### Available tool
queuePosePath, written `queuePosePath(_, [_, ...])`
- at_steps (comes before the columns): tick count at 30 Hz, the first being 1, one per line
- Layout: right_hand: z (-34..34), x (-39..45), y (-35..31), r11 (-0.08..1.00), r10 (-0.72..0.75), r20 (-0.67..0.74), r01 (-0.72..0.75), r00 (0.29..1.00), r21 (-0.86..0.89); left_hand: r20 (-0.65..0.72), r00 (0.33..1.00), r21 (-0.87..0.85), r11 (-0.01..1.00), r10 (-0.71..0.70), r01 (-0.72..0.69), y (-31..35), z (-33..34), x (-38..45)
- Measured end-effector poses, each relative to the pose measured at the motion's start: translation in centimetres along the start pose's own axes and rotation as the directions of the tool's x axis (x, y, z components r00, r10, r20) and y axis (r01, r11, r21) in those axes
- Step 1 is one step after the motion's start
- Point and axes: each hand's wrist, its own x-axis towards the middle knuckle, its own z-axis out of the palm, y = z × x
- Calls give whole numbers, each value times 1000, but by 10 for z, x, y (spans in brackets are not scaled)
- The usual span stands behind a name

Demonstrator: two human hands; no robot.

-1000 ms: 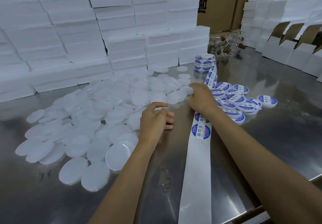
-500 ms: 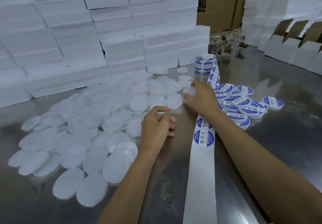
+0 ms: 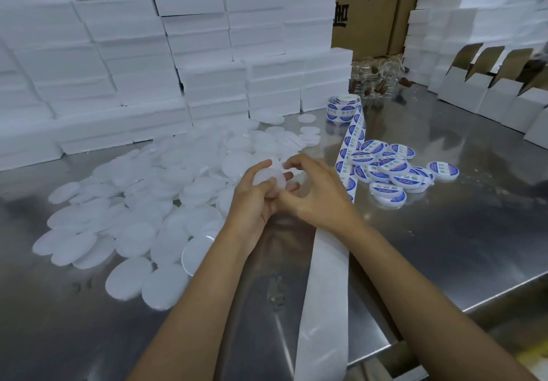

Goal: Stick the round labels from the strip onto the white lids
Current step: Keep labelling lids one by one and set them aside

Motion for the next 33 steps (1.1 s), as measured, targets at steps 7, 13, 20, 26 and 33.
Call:
queuePosePath(7, [-32,-26,27,875,209,-153,-255,966,-411,-7,1000,6,1000,18,-18,-1,0,-4])
queuePosePath(13, [-15,-33,20,958,111,104,-79,988,-275,-72,997,70,997,21,-16,-6,-1,1])
queuePosePath(20, [-11,-29,22,976,116,160,-83,980,-199,-90,994,224,974,54,-33,-8,-4,7])
queuePosePath(26, [-11,-27,17,979,163,214,-131,963,-155,-40,997,270,962,65,-52,-7,-1,6])
queuePosePath(33, [-10,-32,13,997,55,164,-46,985,-59,15,997,357,931,81,-81,-8,0,3])
